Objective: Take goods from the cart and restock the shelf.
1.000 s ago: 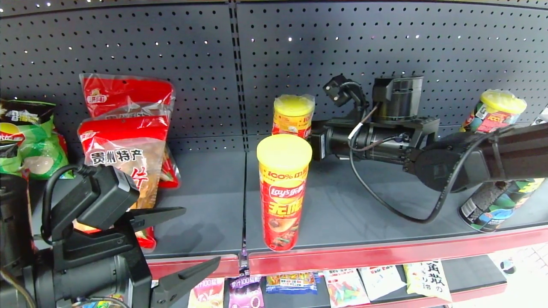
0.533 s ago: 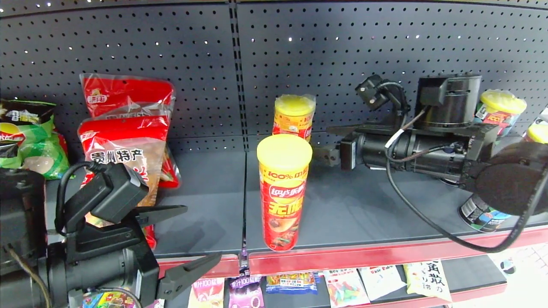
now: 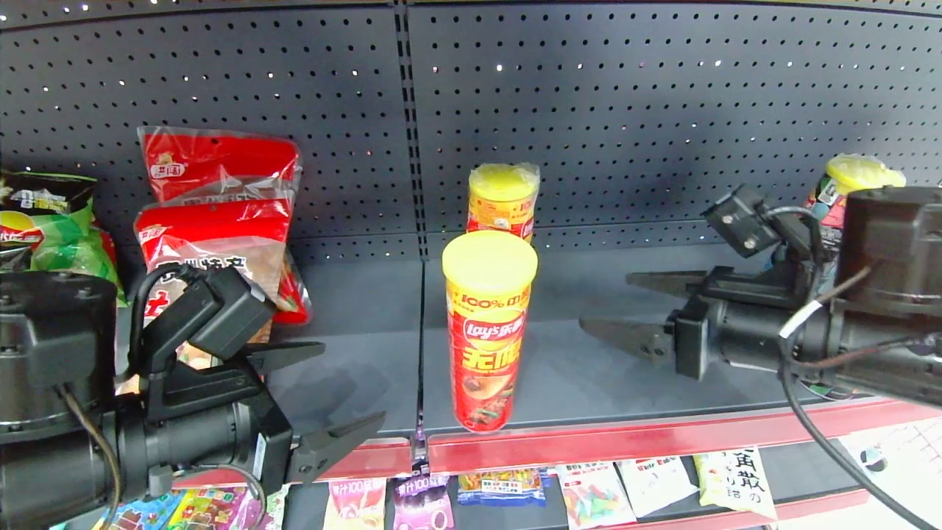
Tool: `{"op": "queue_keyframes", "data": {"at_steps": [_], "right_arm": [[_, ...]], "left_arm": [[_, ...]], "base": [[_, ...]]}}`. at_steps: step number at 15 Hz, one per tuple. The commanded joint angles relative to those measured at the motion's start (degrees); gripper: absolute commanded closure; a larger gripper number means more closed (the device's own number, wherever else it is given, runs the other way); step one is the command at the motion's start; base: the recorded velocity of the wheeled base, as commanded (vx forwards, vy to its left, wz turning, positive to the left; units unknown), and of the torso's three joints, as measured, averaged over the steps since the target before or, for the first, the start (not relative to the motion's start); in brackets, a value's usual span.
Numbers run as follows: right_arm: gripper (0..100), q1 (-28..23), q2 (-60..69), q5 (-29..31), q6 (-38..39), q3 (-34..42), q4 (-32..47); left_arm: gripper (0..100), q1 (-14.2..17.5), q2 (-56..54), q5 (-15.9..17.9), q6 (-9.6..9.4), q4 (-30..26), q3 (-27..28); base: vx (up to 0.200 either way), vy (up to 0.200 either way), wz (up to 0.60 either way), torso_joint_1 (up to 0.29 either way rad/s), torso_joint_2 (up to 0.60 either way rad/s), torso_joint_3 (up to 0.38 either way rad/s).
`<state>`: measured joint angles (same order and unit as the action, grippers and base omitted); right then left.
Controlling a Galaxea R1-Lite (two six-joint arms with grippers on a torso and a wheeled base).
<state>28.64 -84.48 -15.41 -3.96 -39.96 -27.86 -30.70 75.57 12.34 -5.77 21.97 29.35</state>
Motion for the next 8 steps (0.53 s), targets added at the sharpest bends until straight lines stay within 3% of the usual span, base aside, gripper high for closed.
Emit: {"op": "queue_keyframes", "data": {"at_steps": [1, 5, 8], "right_arm": [[0, 0.4, 11.0, -0.2, 0.0, 9.3, 0.0], [0, 0.4, 22.3, -3.3, 0.0, 17.8, 0.4], [0, -1.4, 26.9, -2.0, 0.0, 22.1, 0.5]], "left_arm": [[0, -0.2, 2.5, 0.1, -0.03, 0.1, 0.7], [0, -0.7, 5.0, 0.1, 0.05, 0.1, 2.0], [0, -1.2, 6.8, 0.1, 0.05, 0.1, 2.4]], "base": [[0.000, 0.000, 0.00, 0.000, 0.00, 0.000], [0.000, 0.000, 0.00, 0.000, 0.00, 0.000], [0.000, 0.000, 0.00, 0.000, 0.00, 0.000]]}}
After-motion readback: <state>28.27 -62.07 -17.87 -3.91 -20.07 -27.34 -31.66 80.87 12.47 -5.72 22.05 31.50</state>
